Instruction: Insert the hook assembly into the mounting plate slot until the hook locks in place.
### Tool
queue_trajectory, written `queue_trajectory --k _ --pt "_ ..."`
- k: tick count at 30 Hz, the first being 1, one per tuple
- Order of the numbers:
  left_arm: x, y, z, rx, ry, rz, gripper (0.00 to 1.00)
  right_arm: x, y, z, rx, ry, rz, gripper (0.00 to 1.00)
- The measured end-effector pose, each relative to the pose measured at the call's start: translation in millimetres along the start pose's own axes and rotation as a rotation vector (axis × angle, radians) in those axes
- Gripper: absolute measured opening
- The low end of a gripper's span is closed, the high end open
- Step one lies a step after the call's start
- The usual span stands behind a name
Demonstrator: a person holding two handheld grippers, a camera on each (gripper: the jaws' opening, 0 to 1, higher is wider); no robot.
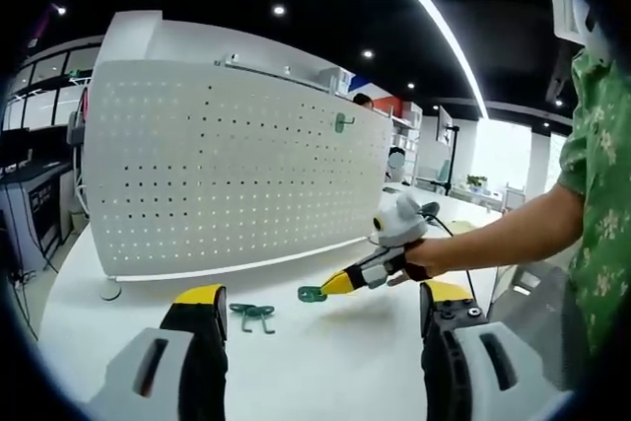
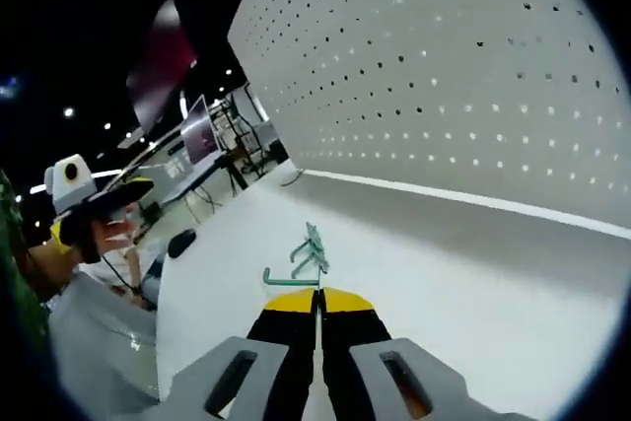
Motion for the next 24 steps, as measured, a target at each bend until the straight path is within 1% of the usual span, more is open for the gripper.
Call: queue_trajectory --k 2,3,8,12,18,24 --pt "0.9 -1.0 0.3 -0.006 -0.001 0.000 0.81 2.9 4.3 -2.5 0.017 -0.016 0.021 0.00" --pt "1.5 -1.7 0.6 -0.010 -0.003 0.000 0.81 5.0 7.2 -5.8 0.038 -0.036 0.037 0.00" --pt "4.5 -5.4 2.4 -0.029 -0.010 -0.008 0.78 12.7 17.7 -15.5 0.088 -0.060 0.081 0.00" --pt "7.5 -7.8 3.4 -0.044 -0.021 -0.014 0.75 20.8 24.5 -27.3 0.145 -0.062 0.116 0.00" --pt "15.1 -9.3 4.5 -0.062 -0.039 -0.011 0.74 33.5 32.8 -45.7 0.230 -0.051 0.162 0.00" --pt "21.2 -8.6 5.2 -0.083 -0.043 -0.004 0.71 46.5 42.5 -60.8 0.289 -0.046 0.210 0.00"
Point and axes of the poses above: the point that each gripper's makers call its tool centre point, and the gripper's own axes: y roughly backward along the fingers, z roughly to its right, x roughly out of its top, the point moved 8 cm from there along y, roughly backward along the fingers, and after that the axes turned 9 degrees about y, right-handed, at the moved point
